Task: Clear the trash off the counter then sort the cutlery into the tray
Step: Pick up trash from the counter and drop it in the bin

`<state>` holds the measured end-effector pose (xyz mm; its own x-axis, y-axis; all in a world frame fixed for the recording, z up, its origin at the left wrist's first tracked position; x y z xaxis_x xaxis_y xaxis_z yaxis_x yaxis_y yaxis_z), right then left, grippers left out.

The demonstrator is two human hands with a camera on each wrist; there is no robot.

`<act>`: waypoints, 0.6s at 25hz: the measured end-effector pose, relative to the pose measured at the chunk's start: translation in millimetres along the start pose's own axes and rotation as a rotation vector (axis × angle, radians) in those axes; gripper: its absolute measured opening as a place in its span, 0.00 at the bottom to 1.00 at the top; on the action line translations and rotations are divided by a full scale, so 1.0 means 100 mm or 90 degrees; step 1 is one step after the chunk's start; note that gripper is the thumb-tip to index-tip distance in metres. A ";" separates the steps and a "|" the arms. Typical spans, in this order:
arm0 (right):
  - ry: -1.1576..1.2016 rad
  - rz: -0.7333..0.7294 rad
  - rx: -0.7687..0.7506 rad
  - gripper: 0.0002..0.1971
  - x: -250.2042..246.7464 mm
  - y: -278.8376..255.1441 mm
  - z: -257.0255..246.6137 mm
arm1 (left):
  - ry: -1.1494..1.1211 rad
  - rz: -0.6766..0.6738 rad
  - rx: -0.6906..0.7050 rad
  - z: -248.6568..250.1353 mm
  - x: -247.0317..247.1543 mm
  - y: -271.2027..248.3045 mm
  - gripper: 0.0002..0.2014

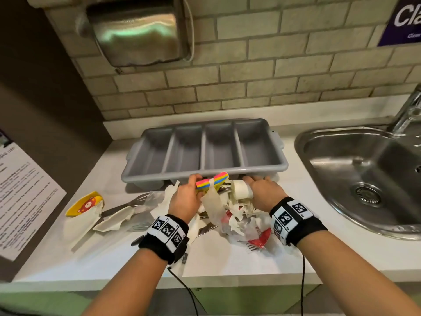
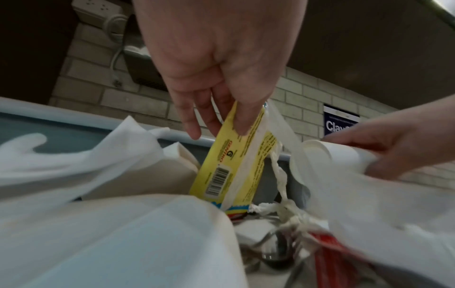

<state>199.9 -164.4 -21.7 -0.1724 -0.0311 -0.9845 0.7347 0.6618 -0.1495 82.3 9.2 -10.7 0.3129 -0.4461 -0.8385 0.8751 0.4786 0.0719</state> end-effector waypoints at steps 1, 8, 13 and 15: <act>-0.004 0.018 0.001 0.26 -0.05 -0.04 0.00 | -0.028 0.016 -0.005 0.00 -0.03 0.04 0.19; 0.068 0.101 0.016 0.34 -0.35 -0.49 -0.02 | -0.224 0.105 0.003 0.00 -0.21 0.16 0.17; 0.172 0.204 0.040 0.34 -0.45 -0.83 -0.13 | -0.328 0.200 0.040 0.03 -0.49 -0.07 0.16; 0.225 0.233 0.049 0.35 -0.44 -1.00 -0.24 | -0.409 0.251 0.053 -0.01 -0.62 -0.25 0.16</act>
<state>117.7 -211.1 38.5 -0.0957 0.4560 -0.8848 0.8319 0.5247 0.1804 40.5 25.5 38.8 0.7394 -0.6189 -0.2651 0.6711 0.6466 0.3626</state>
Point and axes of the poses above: each hand's wrist, its own y-axis towards the middle knuckle, its own x-axis out of the palm, z = x × y, the point moved 2 cm from there along y, towards the middle knuckle, and after that the axes turned 3 degrees about -y, right-handed, at the moved point
